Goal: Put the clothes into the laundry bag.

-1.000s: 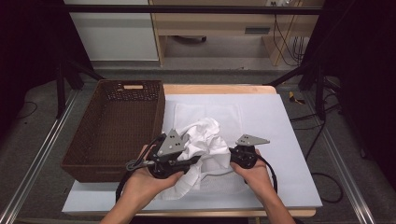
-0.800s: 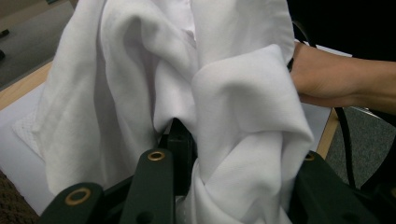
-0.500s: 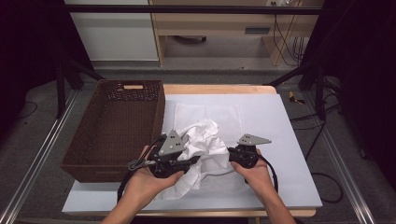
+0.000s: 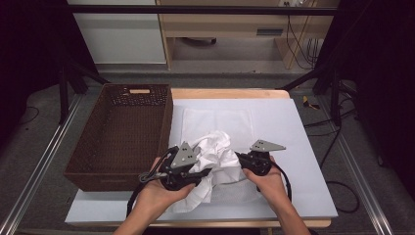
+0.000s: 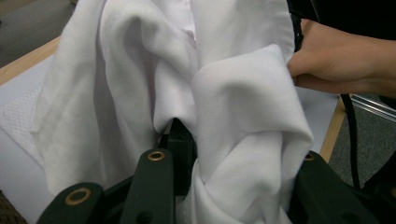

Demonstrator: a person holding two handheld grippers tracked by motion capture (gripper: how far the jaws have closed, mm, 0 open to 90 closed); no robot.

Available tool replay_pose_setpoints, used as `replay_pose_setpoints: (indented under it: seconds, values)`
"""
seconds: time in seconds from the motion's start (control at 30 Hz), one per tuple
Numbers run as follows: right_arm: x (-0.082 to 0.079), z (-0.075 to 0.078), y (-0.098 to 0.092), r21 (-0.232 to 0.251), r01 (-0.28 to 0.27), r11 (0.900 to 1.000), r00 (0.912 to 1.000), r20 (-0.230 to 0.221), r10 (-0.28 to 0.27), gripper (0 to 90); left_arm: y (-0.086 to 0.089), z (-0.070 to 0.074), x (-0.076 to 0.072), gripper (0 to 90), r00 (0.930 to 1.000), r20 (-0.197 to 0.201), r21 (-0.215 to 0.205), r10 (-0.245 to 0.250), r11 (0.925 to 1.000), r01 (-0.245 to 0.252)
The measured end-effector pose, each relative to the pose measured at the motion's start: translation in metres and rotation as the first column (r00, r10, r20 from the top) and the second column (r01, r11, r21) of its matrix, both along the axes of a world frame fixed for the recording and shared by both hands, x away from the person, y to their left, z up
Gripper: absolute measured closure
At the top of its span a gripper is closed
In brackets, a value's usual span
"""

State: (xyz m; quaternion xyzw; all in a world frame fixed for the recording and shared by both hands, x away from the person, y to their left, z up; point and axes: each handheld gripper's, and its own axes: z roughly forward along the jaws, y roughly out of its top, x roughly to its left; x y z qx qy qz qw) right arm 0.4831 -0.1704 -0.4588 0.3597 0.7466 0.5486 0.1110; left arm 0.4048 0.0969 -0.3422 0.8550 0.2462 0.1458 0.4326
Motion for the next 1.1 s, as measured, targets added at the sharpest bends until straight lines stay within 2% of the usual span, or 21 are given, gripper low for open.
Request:
replay_pose_setpoints:
  seconds: [0.23, 0.6, 0.77, 1.1]
  values:
    - [0.001, 0.0, -0.001, -0.001, 0.009, 1.0, 1.0, 0.004, -0.009, 89.1, 0.0, -0.004, -0.007, 65.5, 0.9998, -0.012, 0.0, -0.017, 0.9999, 0.017]
    - [0.0, 0.003, -0.003, 0.003, 0.026, 1.0, 0.9995, 0.02, -0.026, 89.1, 0.005, -0.032, 0.004, 65.5, 0.9981, -0.058, 0.04, 0.02, 0.9991, -0.018]
    - [-0.002, 0.004, -0.003, 0.001, 0.026, 1.0, 0.9993, 0.026, -0.027, 89.1, 0.004, -0.043, 0.009, 65.5, 0.9976, -0.064, 0.065, 0.026, 0.9976, -0.022]
    - [-0.006, 0.009, -0.004, -0.012, 0.031, 0.999, 0.9979, 0.058, -0.03, 89.1, -0.004, -0.055, 0.017, 65.5, 0.9964, -0.078, 0.107, 0.031, 0.9941, -0.022]
